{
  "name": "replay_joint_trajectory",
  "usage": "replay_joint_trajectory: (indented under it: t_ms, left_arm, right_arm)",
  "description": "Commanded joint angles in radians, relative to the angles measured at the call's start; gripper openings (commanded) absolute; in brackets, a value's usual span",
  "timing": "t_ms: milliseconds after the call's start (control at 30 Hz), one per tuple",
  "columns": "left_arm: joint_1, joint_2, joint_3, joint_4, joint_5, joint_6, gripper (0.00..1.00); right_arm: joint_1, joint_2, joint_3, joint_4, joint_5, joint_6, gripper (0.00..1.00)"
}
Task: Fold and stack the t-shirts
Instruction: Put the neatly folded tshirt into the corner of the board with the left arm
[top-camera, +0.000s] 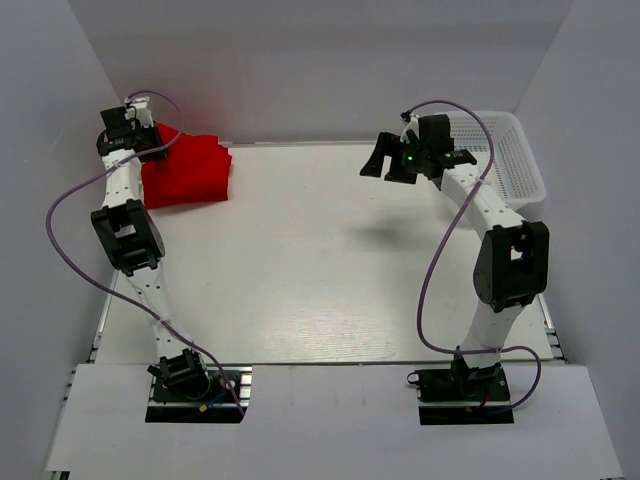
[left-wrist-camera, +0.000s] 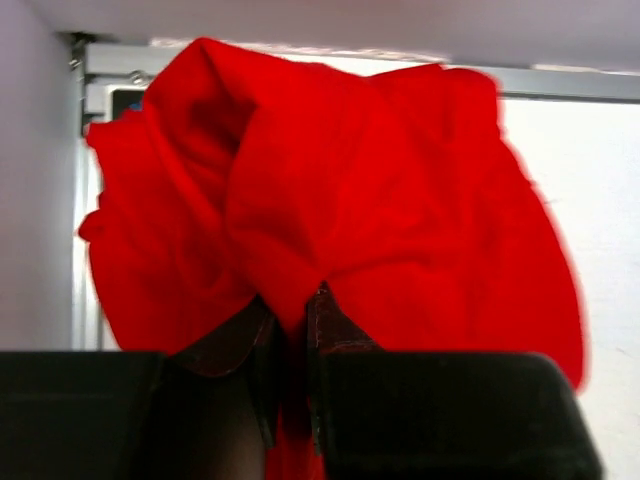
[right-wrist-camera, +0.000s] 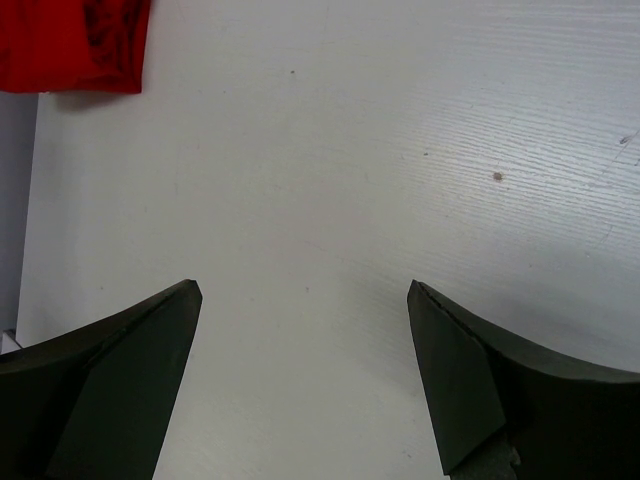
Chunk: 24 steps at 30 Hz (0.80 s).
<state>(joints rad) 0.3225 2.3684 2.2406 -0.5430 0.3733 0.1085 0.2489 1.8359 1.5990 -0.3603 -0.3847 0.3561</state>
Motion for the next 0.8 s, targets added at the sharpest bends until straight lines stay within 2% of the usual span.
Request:
replay_joint_trajectory:
  t_ms: [0, 267, 500, 700, 767]
  left_arm:
    - [0.007, -0.001, 0.054, 0.046, -0.071, 0.02, 0.0]
    - [0.016, 0.0, 0.054, 0.144, -0.142, 0.04, 0.0]
    - [0.016, 0.02, 0.106, 0.207, -0.057, 0.03, 0.0]
    - [0.016, 0.008, 0.002, 0.219, -0.12, 0.02, 0.0]
    - [0.016, 0.031, -0.007, 0.196, -0.143, 0.011, 0.04]
  right_arm:
    - [0.001, 0.013, 0.05, -0.019, -0.008, -0.005, 0.9]
    - [0.004, 0.034, 0.073, -0.016, -0.008, 0.006, 0.9]
    - [0.006, 0.056, 0.091, -0.012, -0.002, 0.006, 0.9]
    - [0.003, 0.071, 0.093, -0.029, 0.006, 0.004, 0.9]
    - [0.007, 0.075, 0.098, -0.042, 0.007, 0.0, 0.9]
